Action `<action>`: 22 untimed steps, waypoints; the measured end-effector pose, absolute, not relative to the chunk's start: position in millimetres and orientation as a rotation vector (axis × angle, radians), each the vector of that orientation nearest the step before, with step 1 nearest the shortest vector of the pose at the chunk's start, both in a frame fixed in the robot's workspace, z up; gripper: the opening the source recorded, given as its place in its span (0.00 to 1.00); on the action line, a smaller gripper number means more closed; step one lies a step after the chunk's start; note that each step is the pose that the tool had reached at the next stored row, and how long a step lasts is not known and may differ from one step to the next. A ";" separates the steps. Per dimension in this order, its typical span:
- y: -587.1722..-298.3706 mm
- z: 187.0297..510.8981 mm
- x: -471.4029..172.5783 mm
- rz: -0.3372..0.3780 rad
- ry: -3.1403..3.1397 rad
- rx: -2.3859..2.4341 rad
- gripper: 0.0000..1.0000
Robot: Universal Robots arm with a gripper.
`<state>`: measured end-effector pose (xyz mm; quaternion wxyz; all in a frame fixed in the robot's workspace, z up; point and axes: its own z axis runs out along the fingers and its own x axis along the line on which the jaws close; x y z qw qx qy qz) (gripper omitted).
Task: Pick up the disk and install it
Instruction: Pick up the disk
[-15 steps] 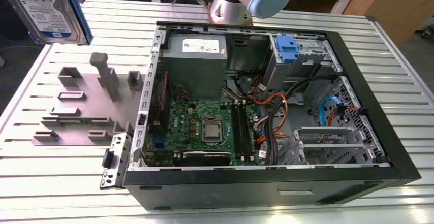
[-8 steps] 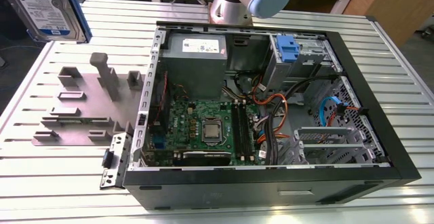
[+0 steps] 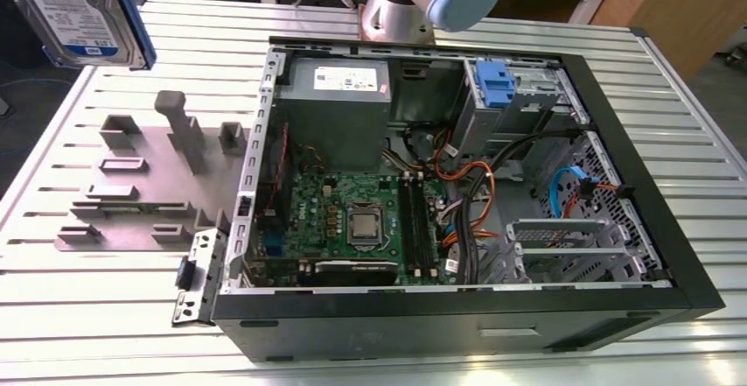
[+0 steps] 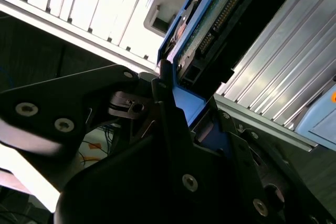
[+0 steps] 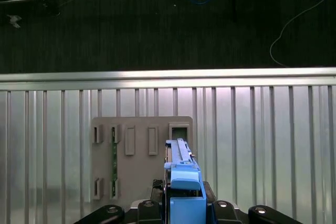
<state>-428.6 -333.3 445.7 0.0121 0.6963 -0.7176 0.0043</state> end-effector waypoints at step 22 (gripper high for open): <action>-333.3 458.9 -428.6 -0.011 -2.248 2.181 0.36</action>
